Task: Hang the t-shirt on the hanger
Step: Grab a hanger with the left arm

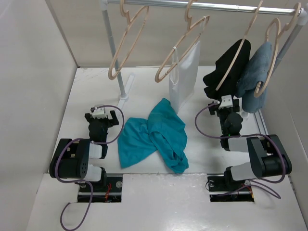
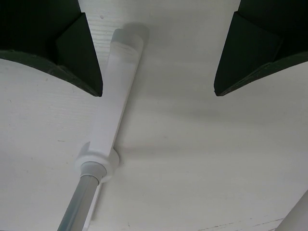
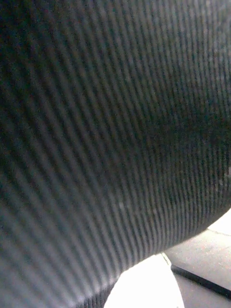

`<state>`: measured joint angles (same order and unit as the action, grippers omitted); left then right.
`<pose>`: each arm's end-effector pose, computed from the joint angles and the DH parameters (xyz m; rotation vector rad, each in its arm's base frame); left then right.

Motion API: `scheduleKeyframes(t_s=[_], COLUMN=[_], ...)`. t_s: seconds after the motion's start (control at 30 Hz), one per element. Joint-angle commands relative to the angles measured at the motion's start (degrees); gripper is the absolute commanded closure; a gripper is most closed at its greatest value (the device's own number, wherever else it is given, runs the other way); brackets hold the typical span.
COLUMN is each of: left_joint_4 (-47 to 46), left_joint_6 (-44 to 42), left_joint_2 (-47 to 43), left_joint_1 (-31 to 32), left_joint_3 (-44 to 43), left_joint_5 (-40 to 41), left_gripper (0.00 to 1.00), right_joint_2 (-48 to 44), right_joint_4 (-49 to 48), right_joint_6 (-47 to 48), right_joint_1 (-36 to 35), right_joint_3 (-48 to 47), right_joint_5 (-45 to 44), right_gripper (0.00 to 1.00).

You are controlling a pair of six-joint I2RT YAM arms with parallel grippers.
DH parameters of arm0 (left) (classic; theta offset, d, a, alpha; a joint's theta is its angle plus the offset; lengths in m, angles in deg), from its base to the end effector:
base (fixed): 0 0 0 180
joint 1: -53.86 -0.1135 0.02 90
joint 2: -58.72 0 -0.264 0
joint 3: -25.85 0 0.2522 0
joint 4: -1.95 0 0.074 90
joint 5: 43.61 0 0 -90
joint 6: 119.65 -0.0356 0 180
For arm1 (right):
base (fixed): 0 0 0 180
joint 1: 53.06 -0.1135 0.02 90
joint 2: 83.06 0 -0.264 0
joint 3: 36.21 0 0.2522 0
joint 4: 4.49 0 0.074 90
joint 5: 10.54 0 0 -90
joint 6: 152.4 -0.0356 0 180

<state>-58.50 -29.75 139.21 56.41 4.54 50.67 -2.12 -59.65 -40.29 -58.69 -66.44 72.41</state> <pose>0.2150 -0.0069 0.1597 -0.0233 1.5486 0.0240 0.2464 0.0199 0.1875 -0.2624 1.4791 -0.3236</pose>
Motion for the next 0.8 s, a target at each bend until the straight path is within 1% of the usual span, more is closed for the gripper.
scheduleKeyframes(t_s=[0.0,0.07,0.1,0.13,0.17,0.2,0.23,0.27,0.3,0.33,0.37,0.4,0.43,0.47,0.5,0.53,0.57,0.6,0.63,0.67,0.73,0.77], left_joint_4=[-12.97,-14.89,-17.08,-20.24,-21.66,-21.67,-18.8,-14.86,-8.9,8.65,17.61,24.49,35.08,39.98,43.94,47.55,54.37,57.22,59.6,63.45,67.25,69.45], left_joint_6=[0.54,-0.95,-0.96,-2.0,-2.88,-2.89,-2.89,-2.89,-6.37,-7.97,-9.55,-10.79,-11.58,-11.59,-11.59,-12.64,-13.95,-17.18,-18.43,-18.97,-18.97,-19.5], left_joint_2=[-1.04,-0.51,-0.51,-1.55,-3.48,-10.46,-15.57,-21.45,-34.22,-40.7,-46.07,-50.65,-57.57,-60.59,-62.97,-65.0,-67.37,-67.39,-67.39,-66.26,-62.49,-59.95], left_joint_1=[-0.26,-0.26,-0.96,-0.96,-1.66,-1.67,-1.67,-1.67,-1.67,-1.67,-0.88,-0.27,1.39,2.19,2.81,3.34,3.86,4.48,4.48,4.48,4.48,4.48], left_joint_3=[-1.76,-1.76,-0.37,1.03,4.53,6.22,7.63,8.34,7.21,5.02,2.39,-1.55,-3.33,-5.09,-6.84,-10.6,-12.99,-15.62,-21.39,-24.76,-32.31,-40.96], left_joint_5=[-1.64,-3.9,-7.23,-9.61,-11.46,-12.79,-12.8,-12.8,-11.93,-9.57,-7.98,-6.05,-3.33,2.26,4.58,6.17,6.71,6.71,6.71,6.71,5.84,5.05], left_gripper=[0.01,0.01,0.01,0.01,0.01,0.01,0.01,0.01,0.01,0.01,0.01,0.01,0.01,0.01,0.01,0.01,0.01,0.01,0.01,0.01,0.01,0.01], right_joint_2=[-2.54,-6.04,-6.93,-6.94,-7.47,-7.47,-7.47,-8.25,-9.39,-9.4,-10.1,-10.11,-10.11,-9.41,-9.4,-8.8,-8.79,-8.79,-9.31,-9.93,-9.93,-9.93], right_joint_4=[1.48,9.9,20.04,24.15,27.5,29.79,31.64,31.66,31.66,31.66,31.66,32.18,34.36,35.43,35.96,35.97,35.97,35.97,35.97,35.97,38.33,39.38], right_joint_6=[-2.15,-2.68,-2.68,-3.29,-3.91,-4.52,-5.05,-5.06,-6.54,-7.16,-8.47,-9.09,-9.1,-9.1,-9.1,-9.1,-9.1,-9.1,-9.71,-9.72,-9.72,-9.72], right_joint_1=[0.27,0.27,0.27,0.27,0.27,0.27,0.27,0.27,0.27,0.27,0.27,0.27,0.27,0.27,-0.26,-0.26,-0.26,-0.26,-0.26,-0.26,-0.26,-0.26], right_joint_3=[-2.25,-7.33,-9.87,-14.6,-16.38,-17.45,-17.46,-17.46,-17.46,-16.85,-16.84,-16.84,-17.45,-17.98,-18.51,-19.03,-19.04,-19.04,-19.04,-19.04,-20.0,-20.7], right_joint_5=[-3.74,-5.16,-5.78,-5.78,-5.78,-5.78,-4.83,-4.82,-5.43,-7.0,-7.62,-7.63,-7.63,-6.32,-6.31,-6.31,-6.31,-6.92,-6.93,-6.93,-6.31,-5.61], right_gripper=[0.01,0.01,0.01,0.01,0.01,0.01,0.01,0.01,0.01,0.01,0.01,0.01,0.01,0.01,0.01,0.01,0.01,0.01,0.01,0.01,0.01,0.01])
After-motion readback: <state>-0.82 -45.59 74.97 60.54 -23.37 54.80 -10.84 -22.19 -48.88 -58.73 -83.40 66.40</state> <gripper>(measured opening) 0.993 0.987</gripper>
